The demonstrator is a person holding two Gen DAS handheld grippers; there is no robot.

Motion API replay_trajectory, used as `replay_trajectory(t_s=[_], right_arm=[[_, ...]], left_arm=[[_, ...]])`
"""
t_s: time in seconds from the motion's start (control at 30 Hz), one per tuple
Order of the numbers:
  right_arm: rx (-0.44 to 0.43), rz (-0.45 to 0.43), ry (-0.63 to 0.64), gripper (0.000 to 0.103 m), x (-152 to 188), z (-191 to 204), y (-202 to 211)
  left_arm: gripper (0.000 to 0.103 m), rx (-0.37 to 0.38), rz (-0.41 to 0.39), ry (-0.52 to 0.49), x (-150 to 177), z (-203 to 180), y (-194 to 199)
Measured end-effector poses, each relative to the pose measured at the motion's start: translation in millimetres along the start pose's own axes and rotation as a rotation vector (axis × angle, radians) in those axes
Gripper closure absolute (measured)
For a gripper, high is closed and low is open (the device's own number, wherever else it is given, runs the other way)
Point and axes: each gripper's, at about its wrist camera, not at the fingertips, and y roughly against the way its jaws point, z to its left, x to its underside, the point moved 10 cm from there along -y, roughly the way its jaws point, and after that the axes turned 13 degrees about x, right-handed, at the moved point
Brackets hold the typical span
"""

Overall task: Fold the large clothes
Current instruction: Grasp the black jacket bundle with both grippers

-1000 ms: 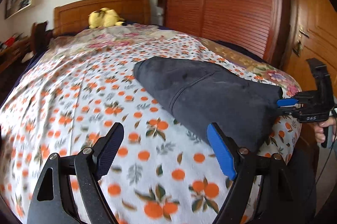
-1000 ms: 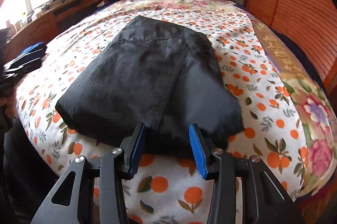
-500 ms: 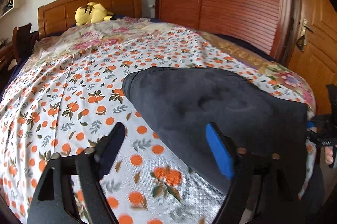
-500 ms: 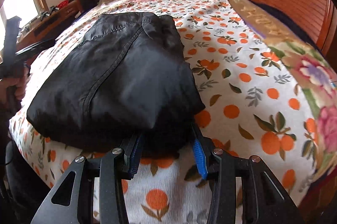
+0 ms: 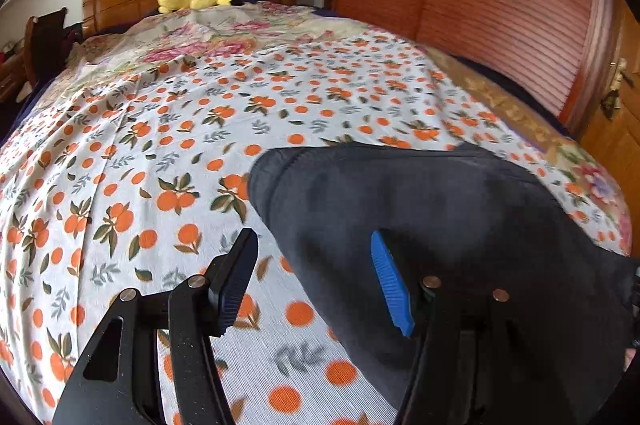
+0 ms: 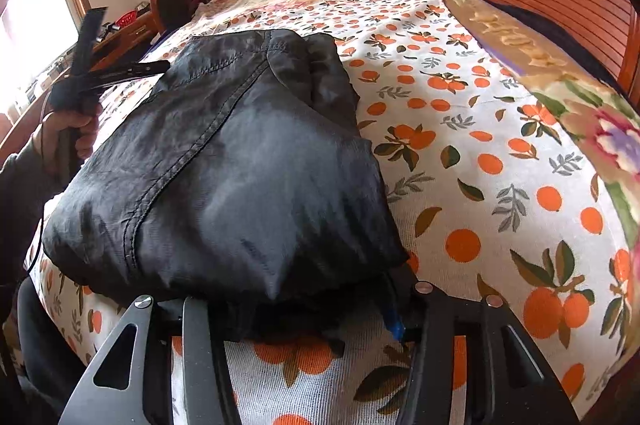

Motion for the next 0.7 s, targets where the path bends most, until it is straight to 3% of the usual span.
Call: replay_trajectory(t_s=[0.33,0.47,0.7], right_arm=[[-0.013,-0.013,-0.023,0.052,6,0,1],[-0.023,-0.010,-0.043,0.052,7,2,3],[-0.036,-0.012,-0.042,0.052,7,6,0]], left_arm=[[0.043,-0.010,0.061,0.086,2,17,-34],[0.044,0.022,0.070,0.172,7,21,-44],[0.060,-0.012,0.077,0.124,5,12,-50]])
